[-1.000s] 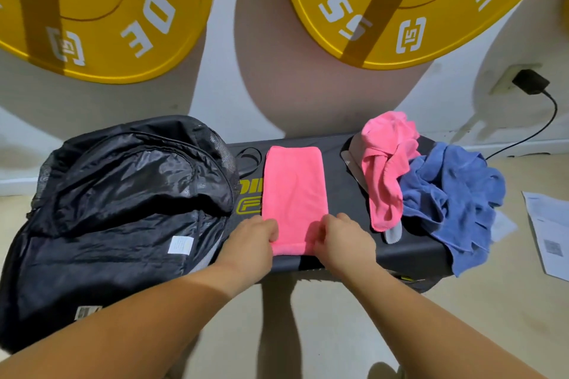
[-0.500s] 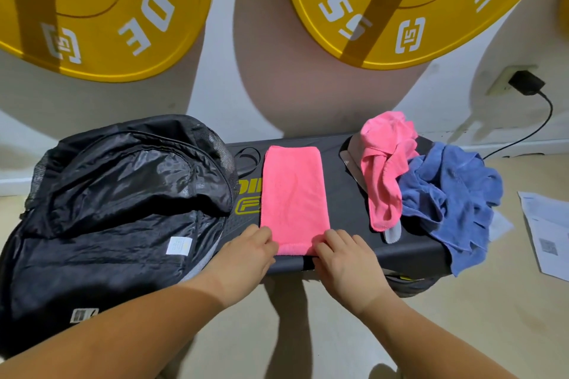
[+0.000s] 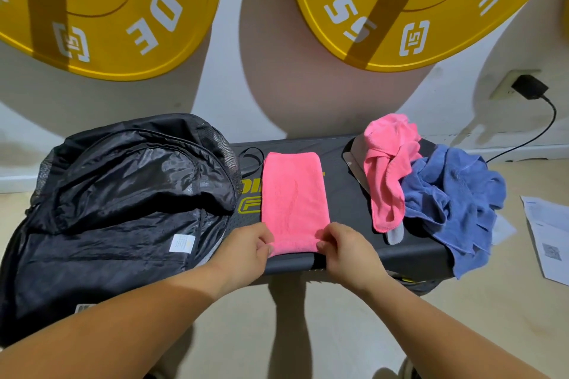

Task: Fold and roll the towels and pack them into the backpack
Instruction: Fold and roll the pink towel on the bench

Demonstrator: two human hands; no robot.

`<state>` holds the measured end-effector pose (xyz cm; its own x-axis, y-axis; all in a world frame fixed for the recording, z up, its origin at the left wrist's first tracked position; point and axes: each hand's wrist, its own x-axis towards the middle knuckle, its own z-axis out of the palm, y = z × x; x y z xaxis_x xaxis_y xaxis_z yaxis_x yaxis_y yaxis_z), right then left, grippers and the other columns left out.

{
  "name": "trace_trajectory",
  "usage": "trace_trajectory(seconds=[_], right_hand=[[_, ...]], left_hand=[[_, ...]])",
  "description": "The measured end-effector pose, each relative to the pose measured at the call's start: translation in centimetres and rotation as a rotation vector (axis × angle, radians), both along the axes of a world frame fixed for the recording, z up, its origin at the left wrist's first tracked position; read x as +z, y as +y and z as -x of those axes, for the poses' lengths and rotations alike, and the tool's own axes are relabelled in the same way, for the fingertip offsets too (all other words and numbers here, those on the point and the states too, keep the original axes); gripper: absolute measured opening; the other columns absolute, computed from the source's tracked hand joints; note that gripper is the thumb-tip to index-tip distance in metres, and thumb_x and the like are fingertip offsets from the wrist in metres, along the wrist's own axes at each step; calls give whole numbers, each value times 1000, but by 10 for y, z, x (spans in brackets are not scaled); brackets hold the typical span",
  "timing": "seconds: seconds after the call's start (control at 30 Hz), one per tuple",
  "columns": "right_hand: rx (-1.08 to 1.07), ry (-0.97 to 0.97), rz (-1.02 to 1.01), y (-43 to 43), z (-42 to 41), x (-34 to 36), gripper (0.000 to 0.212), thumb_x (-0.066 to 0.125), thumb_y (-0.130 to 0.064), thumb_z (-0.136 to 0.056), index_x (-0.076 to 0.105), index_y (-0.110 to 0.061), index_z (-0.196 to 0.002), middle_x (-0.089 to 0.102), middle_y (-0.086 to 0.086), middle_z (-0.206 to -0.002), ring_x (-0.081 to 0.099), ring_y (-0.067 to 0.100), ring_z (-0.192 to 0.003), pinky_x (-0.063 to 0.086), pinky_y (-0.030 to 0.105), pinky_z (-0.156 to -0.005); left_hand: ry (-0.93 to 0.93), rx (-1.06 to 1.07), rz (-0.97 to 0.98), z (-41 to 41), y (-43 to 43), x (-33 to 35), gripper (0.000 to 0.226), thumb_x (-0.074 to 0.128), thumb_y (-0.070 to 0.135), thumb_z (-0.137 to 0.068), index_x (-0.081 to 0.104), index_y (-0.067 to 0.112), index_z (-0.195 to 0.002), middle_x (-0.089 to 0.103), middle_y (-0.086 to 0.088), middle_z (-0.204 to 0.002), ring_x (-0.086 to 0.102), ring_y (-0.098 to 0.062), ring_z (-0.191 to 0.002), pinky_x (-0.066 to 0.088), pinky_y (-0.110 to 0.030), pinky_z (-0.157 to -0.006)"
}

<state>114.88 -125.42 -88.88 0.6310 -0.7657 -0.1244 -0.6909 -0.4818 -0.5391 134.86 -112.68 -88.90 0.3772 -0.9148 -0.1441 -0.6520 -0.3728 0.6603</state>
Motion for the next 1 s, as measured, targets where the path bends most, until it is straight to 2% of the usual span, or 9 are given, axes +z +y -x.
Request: trace_trajectory(seconds=[0.13,0.3,0.37,0.43,0.53,0.6,0.7,0.8,1.0], right_hand=[[-105,-44,-229,-7,-4,6,7,66,-27,-94,70,-23,-90,72,-6,-93,67,15,-86,57,39,-84],[-327,-83,-374,-13,-15,8,17,76,-26,-87,71,-14,-76,72,3,-78,68,18,-73,60,34,-69],[-333,-56,-294,-14,-17,6,20,76,-33,-86,66,-18,-77,69,1,-79,67,18,-73,61,39,-69],[-234,29,-65,-12,-17,3,24,70,-40,-90,59,-20,-80,61,-1,-85,62,18,-75,57,39,-67],[-40,91,295,-7,-17,-2,24,57,-37,-98,61,-17,-86,53,0,-88,56,23,-79,49,37,-63],[97,114,482,-5,-14,-7,18,69,-30,-90,64,-16,-81,54,0,-80,55,23,-69,47,36,-55],[261,98,594,-3,-2,-14,20,80,-26,-79,62,-18,-77,55,0,-75,51,22,-61,42,35,-49],[274,42,571,-1,4,-13,20,74,-34,-84,60,-20,-84,55,-1,-83,52,22,-68,45,35,-54],[263,138,478,-8,-1,-17,33,80,-13,-67,55,-21,-87,52,0,-89,51,22,-73,48,36,-58]], left_hand=[[138,111,-49,-1,-6,3,12,68,16,-91,67,22,-81,62,6,-66,52,-7,-59,41,-18,-56],[-34,150,7,-2,-11,2,16,74,13,-84,64,18,-74,59,5,-73,54,-14,-68,42,-23,-59],[-256,-48,82,-6,-11,3,14,71,8,-84,61,16,-79,52,2,-82,52,-21,-77,45,-33,-66],[-526,-344,108,-7,-10,5,19,62,-1,-76,59,18,-77,49,0,-83,53,-24,-79,46,-36,-57],[-666,-492,60,1,-4,6,19,63,2,-65,57,18,-74,51,-1,-82,54,-25,-76,43,-35,-47],[-652,-473,49,3,-1,2,5,61,15,-81,59,18,-84,52,-2,-92,52,-26,-87,52,-41,-61],[-584,-426,2,-1,-1,2,19,51,30,-94,61,18,-105,50,-2,-108,47,-24,-104,52,-45,-83],[-549,-414,7,-2,-3,1,19,50,23,-95,61,17,-110,51,-1,-109,46,-24,-105,51,-46,-85],[-324,-240,50,-6,-5,1,29,53,15,-91,65,22,-117,61,2,-110,53,-21,-104,48,-38,-91]])
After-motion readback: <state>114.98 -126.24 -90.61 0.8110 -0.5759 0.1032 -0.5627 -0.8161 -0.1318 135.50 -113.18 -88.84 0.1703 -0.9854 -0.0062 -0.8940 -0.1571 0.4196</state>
